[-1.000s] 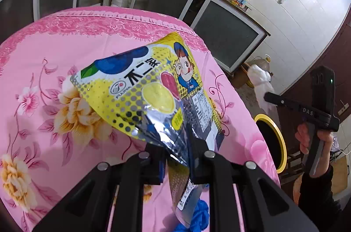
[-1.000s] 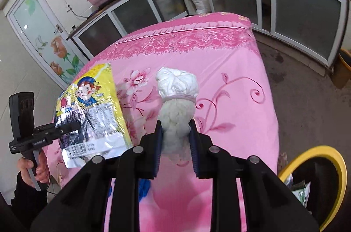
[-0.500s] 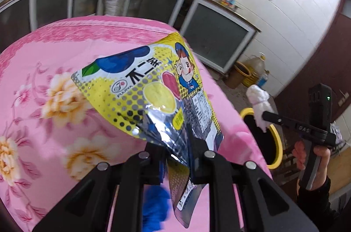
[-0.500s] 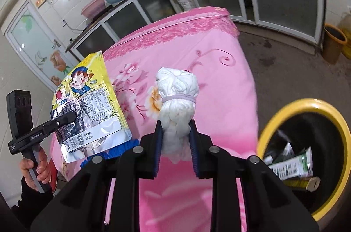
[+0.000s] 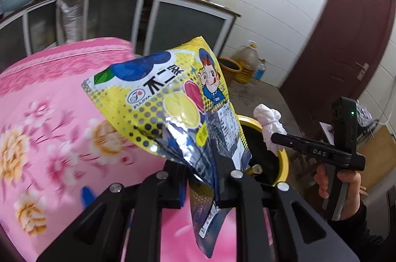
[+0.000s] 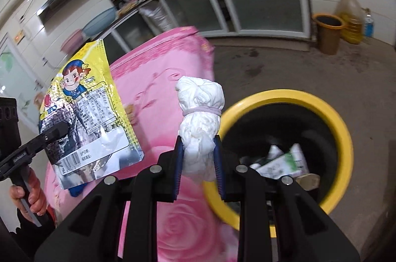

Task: Collect trash
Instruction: 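Carry snack bag and white bundle over the bin and open both tools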

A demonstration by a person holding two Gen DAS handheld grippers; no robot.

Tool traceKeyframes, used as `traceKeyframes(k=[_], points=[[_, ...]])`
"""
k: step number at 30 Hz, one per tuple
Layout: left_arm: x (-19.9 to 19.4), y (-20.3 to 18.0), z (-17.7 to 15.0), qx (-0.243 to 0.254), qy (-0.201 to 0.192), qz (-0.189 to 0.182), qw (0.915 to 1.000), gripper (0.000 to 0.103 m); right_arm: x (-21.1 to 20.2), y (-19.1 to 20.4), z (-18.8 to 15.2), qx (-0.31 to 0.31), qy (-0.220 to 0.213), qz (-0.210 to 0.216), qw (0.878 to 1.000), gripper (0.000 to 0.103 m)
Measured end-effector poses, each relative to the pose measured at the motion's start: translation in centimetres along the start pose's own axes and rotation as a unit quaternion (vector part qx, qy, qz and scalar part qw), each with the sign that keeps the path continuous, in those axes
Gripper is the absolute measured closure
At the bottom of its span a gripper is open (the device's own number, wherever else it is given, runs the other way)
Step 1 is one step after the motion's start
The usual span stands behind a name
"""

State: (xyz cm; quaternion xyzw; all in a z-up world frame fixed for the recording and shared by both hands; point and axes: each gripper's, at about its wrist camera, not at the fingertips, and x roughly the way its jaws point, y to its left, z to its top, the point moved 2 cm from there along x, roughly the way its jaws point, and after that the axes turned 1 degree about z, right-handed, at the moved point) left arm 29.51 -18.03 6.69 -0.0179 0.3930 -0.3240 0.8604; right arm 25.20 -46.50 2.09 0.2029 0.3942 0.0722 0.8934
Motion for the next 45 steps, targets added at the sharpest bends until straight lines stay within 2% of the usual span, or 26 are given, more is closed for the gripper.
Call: traceKeyframes(k=[9,17,31,39,45], points=[[3.2,-6.1,0.9,0.056,0.0,-0.019,0.9982,0.089,-2.6,-5.0,-0.6,0.033,-0.032,-0.047,0.998,0.08],[5.6,-9.4,1.2,0.096,0.001,-0.019,0.9952,0.089,-2.5,-8.2,-1.6,0.057,-0.032,-0.064,0.996,0.08],[10.3,-12.7,1.9,0.121,0.016,-0.01,0.9925,0.089,-0.7,-11.7,-4.2,0.082,-0.005,-0.099,0.992,0.08],[13.0,-14.2,2.7,0.127,0.026,-0.012,0.9915,0.089,0.6,-12.1,-5.3,0.093,0.014,-0.096,0.991,0.08],[14.7,-13.4,2.7,0.117,0.038,-0.011,0.9924,0.088,1.0,-12.1,-5.1,0.092,0.024,-0.092,0.991,0.079]])
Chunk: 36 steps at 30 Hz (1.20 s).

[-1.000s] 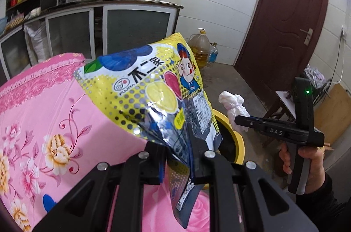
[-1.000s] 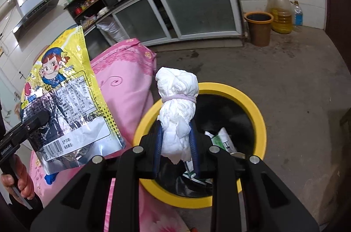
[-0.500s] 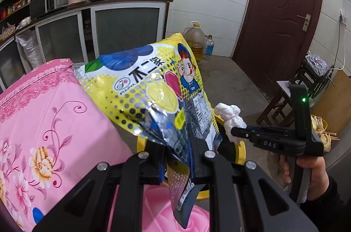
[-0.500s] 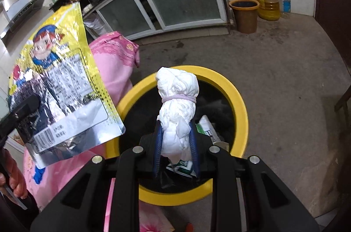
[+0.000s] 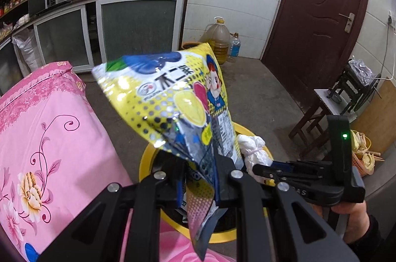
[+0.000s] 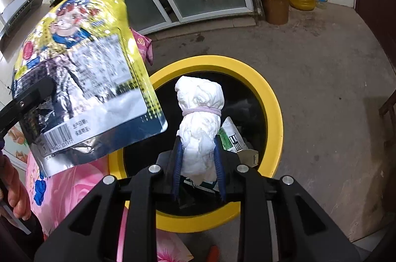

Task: Collect trash
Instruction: 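Carry snack bag and white bundle over the bin and open both tools, then grasp a blue glove with left tool while right tool grasps the other blue glove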

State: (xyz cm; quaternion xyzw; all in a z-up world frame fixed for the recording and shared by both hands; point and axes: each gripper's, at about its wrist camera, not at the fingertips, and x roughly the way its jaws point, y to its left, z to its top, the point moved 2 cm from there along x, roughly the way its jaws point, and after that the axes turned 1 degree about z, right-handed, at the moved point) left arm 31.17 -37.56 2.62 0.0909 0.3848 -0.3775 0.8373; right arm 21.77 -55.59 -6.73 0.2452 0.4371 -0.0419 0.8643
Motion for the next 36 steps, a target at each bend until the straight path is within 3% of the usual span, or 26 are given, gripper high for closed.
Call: traceKeyframes(k=[2,3,4,5,6,11,16,22,30,36], points=[[0.4,0.3,-0.1,-0.005,0.002,0.001,1.0,0.081,0.0,-0.1,0.2,0.001,0.001,-0.004,1.0,0.077],[0.6,0.6,-0.1,-0.009,0.002,0.0,1.0,0.062,0.0,-0.2,0.2,0.003,0.001,-0.006,1.0,0.072],[0.6,0.8,-0.2,-0.016,-0.002,0.003,0.9999,0.05,0.0,-0.4,0.3,0.005,0.002,-0.011,1.0,0.068],[0.5,1.0,-0.2,-0.023,-0.007,0.007,0.9997,0.021,0.0,-0.6,0.3,0.008,0.001,-0.016,1.0,0.057],[0.2,1.4,-0.2,-0.034,-0.019,0.007,0.9992,0.009,-0.1,-0.9,0.4,0.013,-0.002,-0.021,1.0,0.048],[-0.8,2.9,-0.4,-0.057,-0.032,0.019,0.9977,0.008,-0.8,-2.5,0.3,0.043,-0.007,-0.021,0.999,0.039],[-3.1,4.6,-1.6,-0.076,-0.041,0.021,0.996,0.008,-2.1,-2.8,-0.6,0.053,-0.02,-0.008,0.998,0.038],[-9.3,7.8,-5.8,-0.066,-0.06,0.052,0.9946,0.008,-3.2,-0.9,-1.0,0.029,-0.043,0.011,0.999,0.038],[-19.0,13.4,-13.0,-0.061,-0.079,0.126,0.9871,0.008,-3.7,9.3,-0.5,-0.088,-0.074,0.075,0.991,0.038],[-22.3,15.8,-19.0,-0.05,-0.052,0.146,0.9867,0.008,-1.5,18.6,-2.4,-0.185,-0.039,0.131,0.973,0.038]])
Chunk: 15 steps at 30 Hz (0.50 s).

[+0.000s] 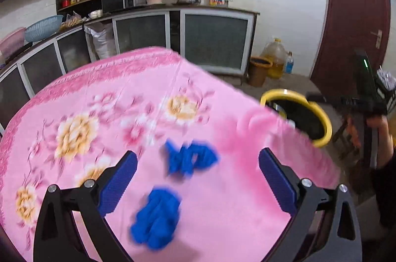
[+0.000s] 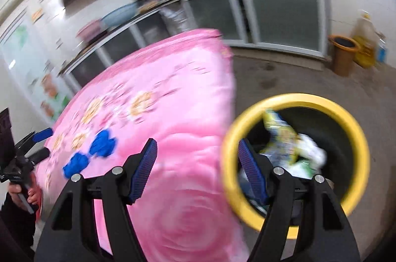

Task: Collect trash
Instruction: 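Grasp a blue glove with left tool while right tool grasps the other blue glove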

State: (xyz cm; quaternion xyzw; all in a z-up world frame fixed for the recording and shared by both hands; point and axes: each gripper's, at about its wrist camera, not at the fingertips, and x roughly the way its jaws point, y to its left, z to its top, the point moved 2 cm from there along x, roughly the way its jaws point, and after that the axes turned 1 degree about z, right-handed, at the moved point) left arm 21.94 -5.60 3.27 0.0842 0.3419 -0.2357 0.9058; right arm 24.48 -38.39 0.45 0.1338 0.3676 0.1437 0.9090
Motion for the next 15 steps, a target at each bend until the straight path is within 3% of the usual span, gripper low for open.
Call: traceKeyframes(k=[5,15], points=[[0.0,2.1,-3.9,-0.023,0.031,0.004,0.9992,0.008,3.8,5.6,-0.2,-0.063,0.043,0.035,0.996,0.039],[1.9,5.4,-5.8,-0.088,0.066,-0.017,0.9938,0.008,8.9,13.8,-0.3,-0.175,0.098,0.07,0.977,0.044]])
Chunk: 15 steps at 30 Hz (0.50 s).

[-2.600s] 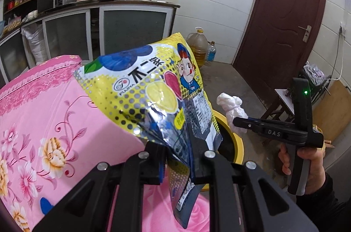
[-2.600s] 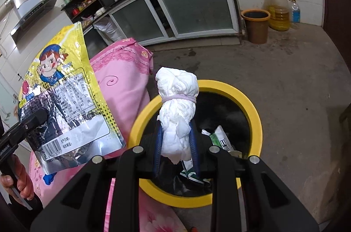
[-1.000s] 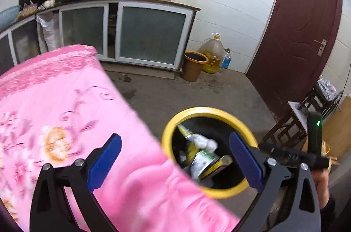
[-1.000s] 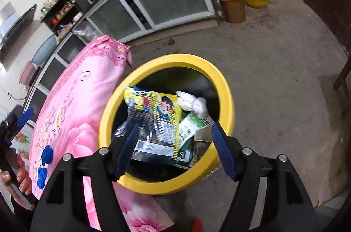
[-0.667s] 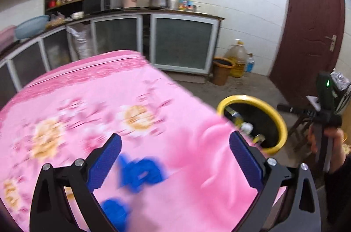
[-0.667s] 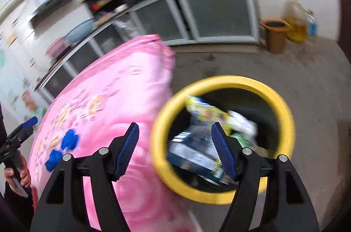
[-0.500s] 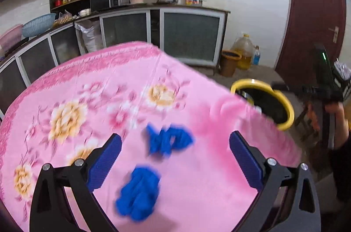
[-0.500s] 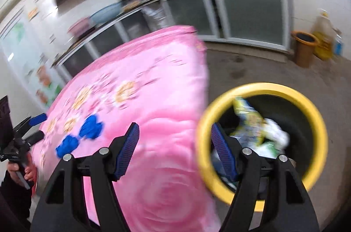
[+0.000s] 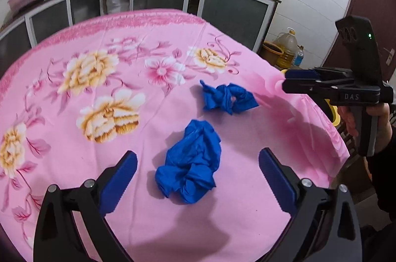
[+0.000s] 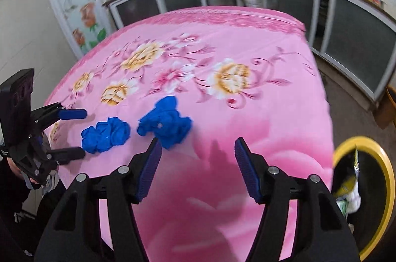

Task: Collect trash
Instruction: 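Grasp a blue glove with left tool while right tool grasps the other blue glove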

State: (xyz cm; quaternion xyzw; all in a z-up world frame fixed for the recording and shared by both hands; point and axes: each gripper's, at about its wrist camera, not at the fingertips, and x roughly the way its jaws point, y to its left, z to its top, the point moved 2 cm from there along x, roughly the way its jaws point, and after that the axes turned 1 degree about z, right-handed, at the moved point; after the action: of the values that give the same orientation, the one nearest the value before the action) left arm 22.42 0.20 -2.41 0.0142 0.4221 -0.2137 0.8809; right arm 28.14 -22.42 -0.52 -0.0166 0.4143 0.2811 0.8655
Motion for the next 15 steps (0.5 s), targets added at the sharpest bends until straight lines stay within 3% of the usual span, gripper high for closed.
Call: traceKeyframes(k=[9,15], points=[[2.5,0.8,-0.2,-0.02,0.037,-0.012,0.9991,0.008,4.7,2.6,1.6,-0.046,0.051,0.027,0.997,0.05],[3.4,1.0,0.4,-0.027,0.042,-0.019,0.9986,0.008,7.0,2.4,2.0,-0.041,0.072,0.032,0.996,0.056]])
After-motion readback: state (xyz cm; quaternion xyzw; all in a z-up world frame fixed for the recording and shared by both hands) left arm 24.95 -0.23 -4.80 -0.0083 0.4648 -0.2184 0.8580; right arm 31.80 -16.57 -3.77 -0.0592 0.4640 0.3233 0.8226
